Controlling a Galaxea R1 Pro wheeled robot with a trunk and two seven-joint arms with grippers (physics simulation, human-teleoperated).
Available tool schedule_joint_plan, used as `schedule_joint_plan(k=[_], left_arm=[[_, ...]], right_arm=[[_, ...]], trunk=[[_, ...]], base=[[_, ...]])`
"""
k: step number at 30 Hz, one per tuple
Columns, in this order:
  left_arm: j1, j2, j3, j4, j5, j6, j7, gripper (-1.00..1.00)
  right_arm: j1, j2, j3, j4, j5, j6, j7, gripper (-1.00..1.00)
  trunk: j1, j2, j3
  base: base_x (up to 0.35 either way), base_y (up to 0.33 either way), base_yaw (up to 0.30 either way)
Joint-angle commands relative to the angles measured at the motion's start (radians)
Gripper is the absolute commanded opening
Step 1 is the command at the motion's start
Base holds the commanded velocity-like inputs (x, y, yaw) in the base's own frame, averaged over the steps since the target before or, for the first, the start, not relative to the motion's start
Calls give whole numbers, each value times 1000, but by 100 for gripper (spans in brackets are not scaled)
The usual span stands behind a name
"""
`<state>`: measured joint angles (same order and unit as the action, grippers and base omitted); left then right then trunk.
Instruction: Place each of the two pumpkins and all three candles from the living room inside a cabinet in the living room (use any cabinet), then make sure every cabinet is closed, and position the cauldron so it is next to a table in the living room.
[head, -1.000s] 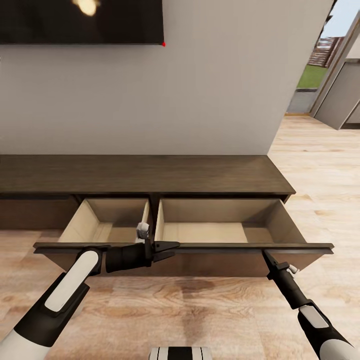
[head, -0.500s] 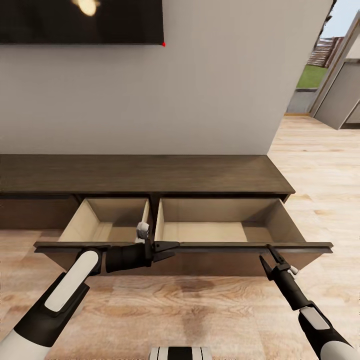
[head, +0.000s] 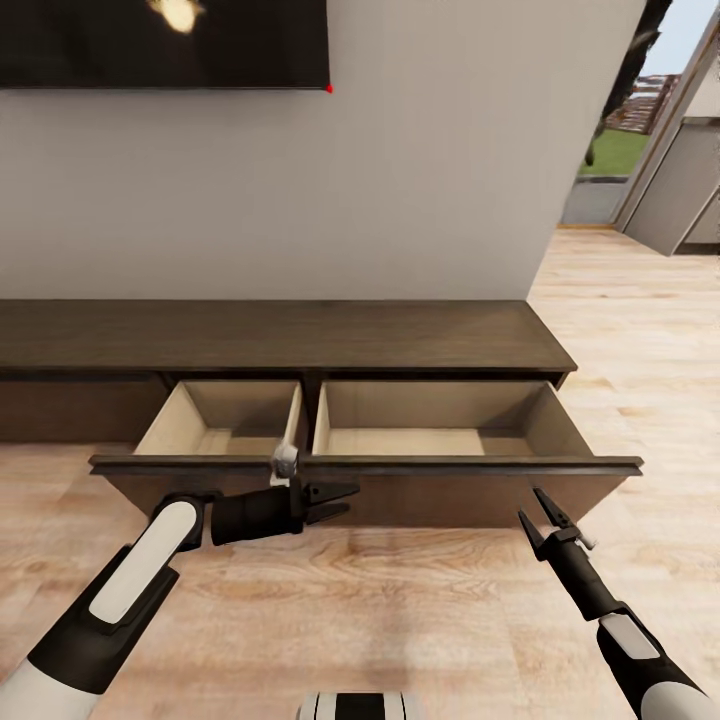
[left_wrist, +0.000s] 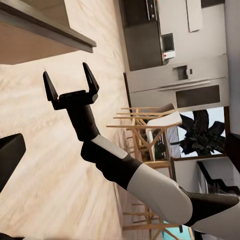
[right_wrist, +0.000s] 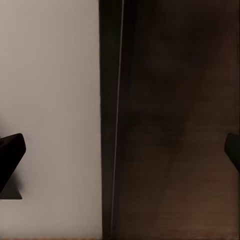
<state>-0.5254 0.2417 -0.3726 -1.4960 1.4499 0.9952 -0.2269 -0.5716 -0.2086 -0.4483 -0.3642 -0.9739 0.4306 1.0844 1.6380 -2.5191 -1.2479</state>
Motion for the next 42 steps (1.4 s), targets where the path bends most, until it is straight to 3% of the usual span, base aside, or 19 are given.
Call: schedule_joint_plan(k=[1,9,16,22,29,35,42], left_arm=[[-1,1,-1,0,-8,0,-9,100],[-1,1,4,0,-7,0,-9,100],[-1,5,11,0,-2,0,-9,100],[-1,8,23,0,-2,-4,-6,100],[-1,3,29,6,2,-4,-5,100],[-2,4,29,8,4,-3,-5,100],[-6,6,29,12,4,0,-5,100]], right_arm=[[-1,0,-1,1,-5,8,2,100],[-1,6,-1,1,-1,5,-3,100],[-1,9,-1,1,40,3,-4,100],[-1,9,0,1,49,1,-7,100],[-1,10,0,2,49,-3,-43,100],[-1,12,2,15,46,-115,-117,100],[-1,7,0,6,48,-131,-157,100]], trunk=[[-1,0,-1],[-1,0,-1],[-1,0,-1],[-1,0,-1],[-4,1,26],[-6,3,50],[-10,4,77]], base=[[-187,0,0],[-211,-64,0],[-251,-143,0],[-42,-24,0],[-2,-1,0],[-104,0,0],[-67,0,0]])
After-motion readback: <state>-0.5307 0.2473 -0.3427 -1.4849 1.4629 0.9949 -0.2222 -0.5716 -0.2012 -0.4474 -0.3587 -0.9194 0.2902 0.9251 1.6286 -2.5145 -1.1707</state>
